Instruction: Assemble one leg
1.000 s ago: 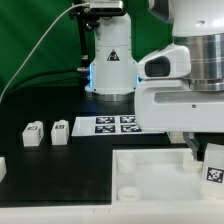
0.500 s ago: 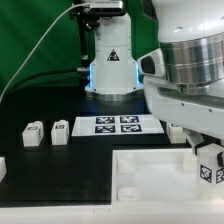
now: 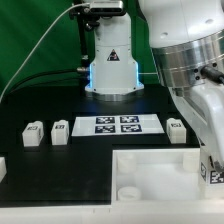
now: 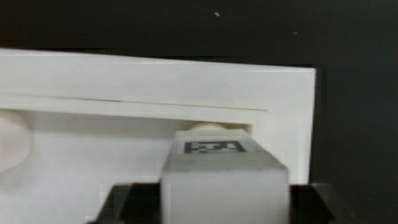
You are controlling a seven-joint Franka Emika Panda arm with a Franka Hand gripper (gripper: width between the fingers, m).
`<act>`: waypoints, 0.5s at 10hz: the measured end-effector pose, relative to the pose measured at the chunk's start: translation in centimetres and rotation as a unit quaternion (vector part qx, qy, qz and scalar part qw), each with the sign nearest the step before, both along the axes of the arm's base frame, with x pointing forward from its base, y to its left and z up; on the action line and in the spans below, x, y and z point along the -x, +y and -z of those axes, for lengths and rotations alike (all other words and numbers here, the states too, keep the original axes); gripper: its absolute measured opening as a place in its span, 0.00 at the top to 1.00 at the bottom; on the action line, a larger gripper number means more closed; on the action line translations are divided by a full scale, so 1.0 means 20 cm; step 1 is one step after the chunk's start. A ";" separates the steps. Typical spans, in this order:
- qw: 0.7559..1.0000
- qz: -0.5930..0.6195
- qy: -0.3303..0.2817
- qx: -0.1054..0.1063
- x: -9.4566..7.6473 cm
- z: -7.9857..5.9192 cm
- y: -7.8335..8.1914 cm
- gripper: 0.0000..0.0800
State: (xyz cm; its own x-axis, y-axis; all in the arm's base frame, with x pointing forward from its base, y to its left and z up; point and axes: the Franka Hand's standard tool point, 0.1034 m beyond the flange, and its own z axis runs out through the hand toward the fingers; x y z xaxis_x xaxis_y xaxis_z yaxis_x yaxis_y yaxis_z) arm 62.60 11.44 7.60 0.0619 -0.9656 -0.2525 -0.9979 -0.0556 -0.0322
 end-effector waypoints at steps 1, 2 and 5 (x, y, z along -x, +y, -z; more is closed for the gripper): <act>1.000 -0.009 -0.002 0.000 0.00 0.00 0.00 0.63; 1.000 -0.021 -0.003 0.002 0.00 0.00 0.00 0.52; 0.959 -0.276 -0.050 0.028 0.01 0.00 0.00 0.24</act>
Offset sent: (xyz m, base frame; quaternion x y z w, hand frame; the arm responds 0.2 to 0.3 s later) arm 0.0059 -0.0014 0.0017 -0.0306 0.0347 -0.4377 0.8979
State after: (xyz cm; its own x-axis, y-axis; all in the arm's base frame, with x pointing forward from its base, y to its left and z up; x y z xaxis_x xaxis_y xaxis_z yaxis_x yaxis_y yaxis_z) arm 62.46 11.40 7.61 0.5895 -0.7904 -0.1667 -0.8077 -0.5795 -0.1084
